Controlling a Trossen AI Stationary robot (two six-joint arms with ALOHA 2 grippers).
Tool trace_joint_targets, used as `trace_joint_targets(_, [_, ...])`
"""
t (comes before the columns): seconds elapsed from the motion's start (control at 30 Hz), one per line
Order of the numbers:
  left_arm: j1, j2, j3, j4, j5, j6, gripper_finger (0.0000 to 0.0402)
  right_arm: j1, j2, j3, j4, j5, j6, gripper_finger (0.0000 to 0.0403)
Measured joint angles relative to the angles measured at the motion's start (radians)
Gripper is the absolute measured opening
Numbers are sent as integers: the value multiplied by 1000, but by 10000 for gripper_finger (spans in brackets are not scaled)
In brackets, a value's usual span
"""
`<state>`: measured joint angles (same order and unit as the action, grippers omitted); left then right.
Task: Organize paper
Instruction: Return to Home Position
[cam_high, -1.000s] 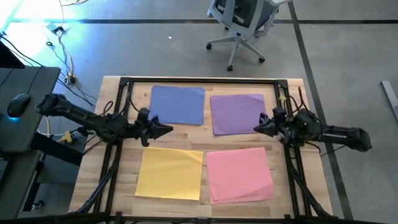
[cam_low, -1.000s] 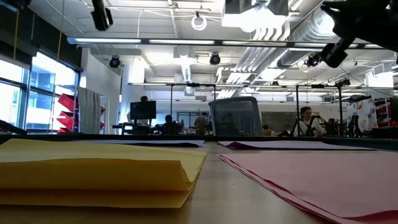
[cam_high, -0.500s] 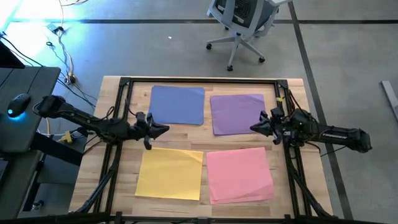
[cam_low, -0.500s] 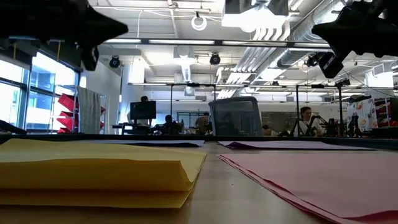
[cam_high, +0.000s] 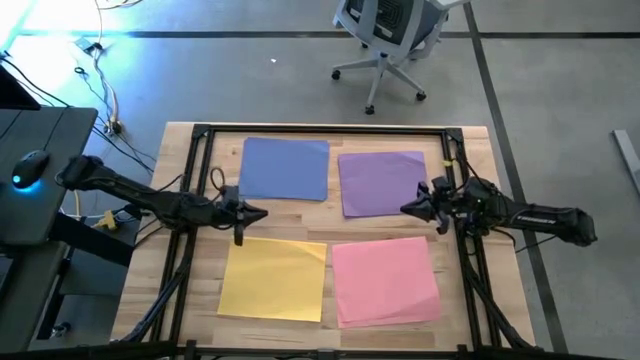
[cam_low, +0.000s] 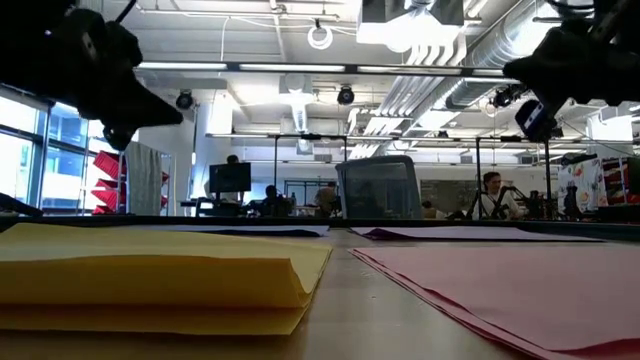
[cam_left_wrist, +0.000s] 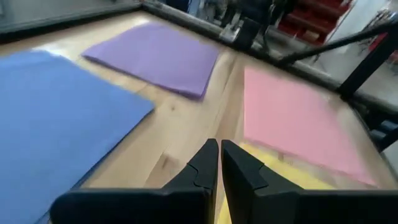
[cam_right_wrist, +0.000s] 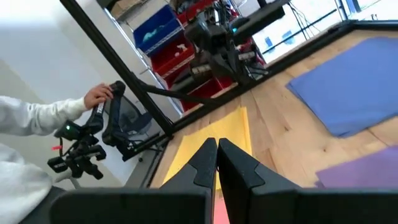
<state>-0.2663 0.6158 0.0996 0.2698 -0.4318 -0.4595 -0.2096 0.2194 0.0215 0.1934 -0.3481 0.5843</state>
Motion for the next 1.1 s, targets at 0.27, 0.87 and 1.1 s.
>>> trace_joint_targets(0.27, [62, -221, -88, -205, 13, 0, 0, 0, -18, -12, -129, 15, 2, 0])
trace_joint_targets(0.87, [251, -589, -88, -202, 23, 0, 0, 3, -218, -12, -108, 5, 1, 0])
trace_joint_targets(1.1, [285, -613, -88, -168, 4, 0, 0, 3, -218, -12, -109, 5, 1, 0])
